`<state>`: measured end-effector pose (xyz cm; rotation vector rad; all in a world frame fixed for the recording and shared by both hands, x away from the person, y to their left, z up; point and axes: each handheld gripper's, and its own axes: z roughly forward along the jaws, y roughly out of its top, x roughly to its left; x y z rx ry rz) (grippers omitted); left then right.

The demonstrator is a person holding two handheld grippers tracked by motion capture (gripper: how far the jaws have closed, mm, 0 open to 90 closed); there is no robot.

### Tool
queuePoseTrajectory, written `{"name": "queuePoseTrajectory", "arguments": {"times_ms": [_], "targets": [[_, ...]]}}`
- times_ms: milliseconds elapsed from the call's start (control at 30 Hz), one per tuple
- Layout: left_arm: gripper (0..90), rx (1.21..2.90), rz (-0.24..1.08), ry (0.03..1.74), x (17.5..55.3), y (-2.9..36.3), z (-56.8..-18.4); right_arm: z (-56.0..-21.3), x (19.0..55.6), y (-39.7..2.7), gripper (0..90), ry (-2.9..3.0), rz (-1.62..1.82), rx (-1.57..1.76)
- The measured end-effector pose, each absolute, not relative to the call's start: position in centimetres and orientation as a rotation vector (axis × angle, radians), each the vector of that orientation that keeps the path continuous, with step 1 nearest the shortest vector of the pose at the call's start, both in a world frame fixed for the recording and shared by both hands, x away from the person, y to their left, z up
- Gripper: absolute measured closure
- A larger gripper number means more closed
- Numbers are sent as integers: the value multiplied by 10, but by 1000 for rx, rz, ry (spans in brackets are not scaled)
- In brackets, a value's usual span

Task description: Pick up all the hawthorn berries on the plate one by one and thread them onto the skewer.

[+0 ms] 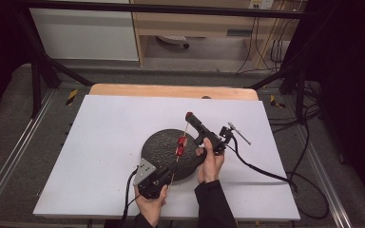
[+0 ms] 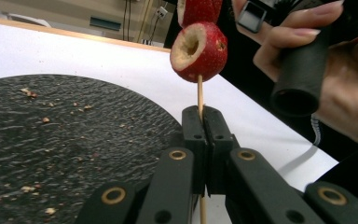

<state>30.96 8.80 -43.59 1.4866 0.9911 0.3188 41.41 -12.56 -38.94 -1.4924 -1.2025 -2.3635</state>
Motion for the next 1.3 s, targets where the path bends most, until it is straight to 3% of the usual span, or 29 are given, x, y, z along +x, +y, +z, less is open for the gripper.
{"name": "queuePoseTrajectory", "arguments": {"times_ms": [233,900,1100,1300], "targets": [[887,1478,288,1005,310,76,-436,-390,411,-127,646,-1260,-2346,-1495],[887,1536,327,969,330,93,-423,-398,401,-127,633,-1417,-2250,-1468],[887,1568,337,969,333,105,-421,-386,402,-138,478,-1567,-2267,-1476],[886,1639,362,946,336,117,-416,-389,404,-149,252,-1850,-2157,-1465]]}}
